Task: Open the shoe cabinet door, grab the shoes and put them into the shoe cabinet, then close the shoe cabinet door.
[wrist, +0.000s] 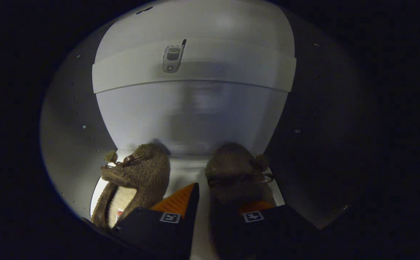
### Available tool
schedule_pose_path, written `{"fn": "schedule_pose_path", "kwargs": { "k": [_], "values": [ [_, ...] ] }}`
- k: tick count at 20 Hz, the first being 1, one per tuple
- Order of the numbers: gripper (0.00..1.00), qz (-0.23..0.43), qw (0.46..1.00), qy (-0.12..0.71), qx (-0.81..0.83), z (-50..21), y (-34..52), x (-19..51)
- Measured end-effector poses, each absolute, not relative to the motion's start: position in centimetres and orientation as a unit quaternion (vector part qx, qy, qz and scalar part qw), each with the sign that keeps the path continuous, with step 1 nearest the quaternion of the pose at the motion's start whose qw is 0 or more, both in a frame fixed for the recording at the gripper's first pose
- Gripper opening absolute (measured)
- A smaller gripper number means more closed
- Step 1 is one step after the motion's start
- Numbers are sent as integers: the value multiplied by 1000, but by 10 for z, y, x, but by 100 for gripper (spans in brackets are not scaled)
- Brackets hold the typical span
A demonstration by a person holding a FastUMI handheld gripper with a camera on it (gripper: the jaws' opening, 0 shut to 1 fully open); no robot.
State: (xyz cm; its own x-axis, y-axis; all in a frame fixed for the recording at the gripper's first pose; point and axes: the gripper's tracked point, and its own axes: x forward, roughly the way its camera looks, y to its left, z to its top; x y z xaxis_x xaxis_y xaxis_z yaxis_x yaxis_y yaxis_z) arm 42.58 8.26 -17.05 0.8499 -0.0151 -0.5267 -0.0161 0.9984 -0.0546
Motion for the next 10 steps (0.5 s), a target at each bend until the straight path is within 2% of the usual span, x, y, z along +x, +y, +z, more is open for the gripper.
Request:
{"fn": "schedule_pose_path", "kwargs": {
  "k": [3,5,10],
  "values": [
    [86,8,967,255,-16,-153,84,402],
    [98,7,975,223,-11,-136,80,386],
    [99,9,993,117,-4,-78,83,332]
  ]
}}
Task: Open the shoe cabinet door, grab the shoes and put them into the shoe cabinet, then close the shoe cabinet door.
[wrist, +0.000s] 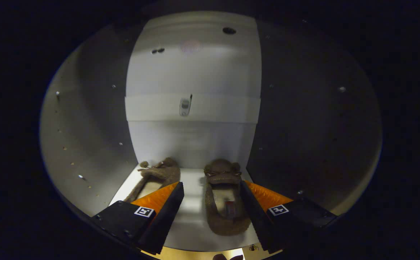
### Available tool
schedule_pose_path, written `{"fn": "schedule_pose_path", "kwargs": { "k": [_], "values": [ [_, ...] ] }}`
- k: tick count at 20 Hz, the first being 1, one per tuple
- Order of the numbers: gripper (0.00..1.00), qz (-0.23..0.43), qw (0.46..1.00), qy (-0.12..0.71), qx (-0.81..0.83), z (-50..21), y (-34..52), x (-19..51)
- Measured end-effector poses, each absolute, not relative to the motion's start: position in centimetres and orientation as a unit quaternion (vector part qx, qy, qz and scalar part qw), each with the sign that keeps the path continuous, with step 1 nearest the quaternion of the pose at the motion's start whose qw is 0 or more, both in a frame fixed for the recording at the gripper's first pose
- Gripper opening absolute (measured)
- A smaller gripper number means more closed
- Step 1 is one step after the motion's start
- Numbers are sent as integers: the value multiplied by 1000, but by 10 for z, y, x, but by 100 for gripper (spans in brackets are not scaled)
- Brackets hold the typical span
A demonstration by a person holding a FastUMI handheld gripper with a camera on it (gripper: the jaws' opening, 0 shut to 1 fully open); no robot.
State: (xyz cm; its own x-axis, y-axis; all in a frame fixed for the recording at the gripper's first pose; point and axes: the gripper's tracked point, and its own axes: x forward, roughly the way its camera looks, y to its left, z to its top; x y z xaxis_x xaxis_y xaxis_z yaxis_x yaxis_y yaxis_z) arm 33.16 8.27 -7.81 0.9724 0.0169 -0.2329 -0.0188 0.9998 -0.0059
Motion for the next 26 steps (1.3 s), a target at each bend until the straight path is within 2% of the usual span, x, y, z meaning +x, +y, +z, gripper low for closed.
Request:
{"fn": "schedule_pose_path", "kwargs": {
  "k": [4,11,17,26],
  "values": [
    [98,11,999,43,10,-29,86,264],
    [98,17,1000,-19,3,21,76,145],
    [98,50,999,-10,-4,32,64,49],
    [98,52,998,20,16,51,-11,-82]
  ]
}}
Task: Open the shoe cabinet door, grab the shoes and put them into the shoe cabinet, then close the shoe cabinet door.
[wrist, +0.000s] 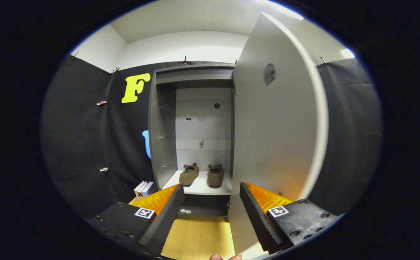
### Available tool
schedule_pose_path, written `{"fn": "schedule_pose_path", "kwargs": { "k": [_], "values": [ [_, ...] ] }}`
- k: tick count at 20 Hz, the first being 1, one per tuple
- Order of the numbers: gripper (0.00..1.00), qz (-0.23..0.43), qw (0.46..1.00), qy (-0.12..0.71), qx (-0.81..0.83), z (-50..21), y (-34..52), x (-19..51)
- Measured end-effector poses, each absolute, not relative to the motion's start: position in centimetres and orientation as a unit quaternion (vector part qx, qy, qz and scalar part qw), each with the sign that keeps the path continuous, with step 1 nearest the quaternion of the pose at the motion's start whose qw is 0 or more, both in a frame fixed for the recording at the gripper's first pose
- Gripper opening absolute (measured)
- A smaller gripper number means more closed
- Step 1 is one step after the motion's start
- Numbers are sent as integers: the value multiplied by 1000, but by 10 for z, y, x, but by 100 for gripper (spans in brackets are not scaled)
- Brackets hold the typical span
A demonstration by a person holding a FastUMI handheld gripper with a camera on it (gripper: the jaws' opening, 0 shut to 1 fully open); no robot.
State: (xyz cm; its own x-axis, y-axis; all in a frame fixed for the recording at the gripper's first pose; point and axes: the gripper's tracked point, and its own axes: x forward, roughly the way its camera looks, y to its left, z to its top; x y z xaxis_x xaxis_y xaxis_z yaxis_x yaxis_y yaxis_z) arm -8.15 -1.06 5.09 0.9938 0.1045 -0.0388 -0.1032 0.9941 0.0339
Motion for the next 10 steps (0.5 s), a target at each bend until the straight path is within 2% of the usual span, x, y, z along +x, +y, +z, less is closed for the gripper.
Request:
{"fn": "schedule_pose_path", "kwargs": {
  "k": [4,10],
  "values": [
    [98,32,998,21,40,61,-64,-127],
    [98,-61,997,19,32,51,-173,-140]
  ]
}}
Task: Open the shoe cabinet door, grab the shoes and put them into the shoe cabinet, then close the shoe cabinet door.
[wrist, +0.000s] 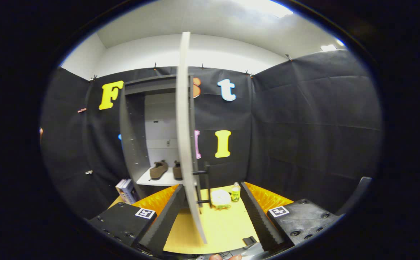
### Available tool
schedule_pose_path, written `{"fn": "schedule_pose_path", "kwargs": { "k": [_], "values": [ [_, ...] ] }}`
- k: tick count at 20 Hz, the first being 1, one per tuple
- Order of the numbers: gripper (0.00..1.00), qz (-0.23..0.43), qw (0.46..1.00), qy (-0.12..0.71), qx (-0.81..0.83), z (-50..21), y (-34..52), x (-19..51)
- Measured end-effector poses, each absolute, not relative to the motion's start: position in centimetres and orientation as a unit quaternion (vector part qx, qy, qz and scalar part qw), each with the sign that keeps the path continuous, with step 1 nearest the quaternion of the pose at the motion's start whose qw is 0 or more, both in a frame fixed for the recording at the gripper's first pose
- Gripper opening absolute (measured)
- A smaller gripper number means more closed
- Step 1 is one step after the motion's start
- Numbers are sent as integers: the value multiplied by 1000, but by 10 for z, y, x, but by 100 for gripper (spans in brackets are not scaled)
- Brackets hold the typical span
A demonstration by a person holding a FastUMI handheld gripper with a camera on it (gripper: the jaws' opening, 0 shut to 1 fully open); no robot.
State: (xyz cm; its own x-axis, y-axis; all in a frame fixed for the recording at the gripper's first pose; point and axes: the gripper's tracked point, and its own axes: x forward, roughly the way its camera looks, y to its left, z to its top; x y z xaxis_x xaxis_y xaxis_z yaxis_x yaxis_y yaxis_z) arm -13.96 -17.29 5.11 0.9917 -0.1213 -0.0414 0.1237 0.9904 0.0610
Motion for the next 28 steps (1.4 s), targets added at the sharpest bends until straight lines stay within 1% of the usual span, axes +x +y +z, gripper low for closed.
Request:
{"fn": "schedule_pose_path", "kwargs": {
  "k": [2,5,11,12,15,18,22,23,28],
  "values": [
    [98,-87,996,14,27,47,-201,-121],
    [98,-108,994,8,29,39,-220,-77],
    [98,-98,995,26,17,23,-215,-13],
    [98,-90,995,27,21,24,-214,-11],
    [96,-98,994,25,29,23,-218,-14],
    [98,-120,992,5,30,34,-226,-15],
    [98,-135,991,18,12,22,-233,-2],
    [96,-136,990,22,14,20,-231,-2],
    [96,-137,990,25,33,13,-220,-9]
  ]
}}
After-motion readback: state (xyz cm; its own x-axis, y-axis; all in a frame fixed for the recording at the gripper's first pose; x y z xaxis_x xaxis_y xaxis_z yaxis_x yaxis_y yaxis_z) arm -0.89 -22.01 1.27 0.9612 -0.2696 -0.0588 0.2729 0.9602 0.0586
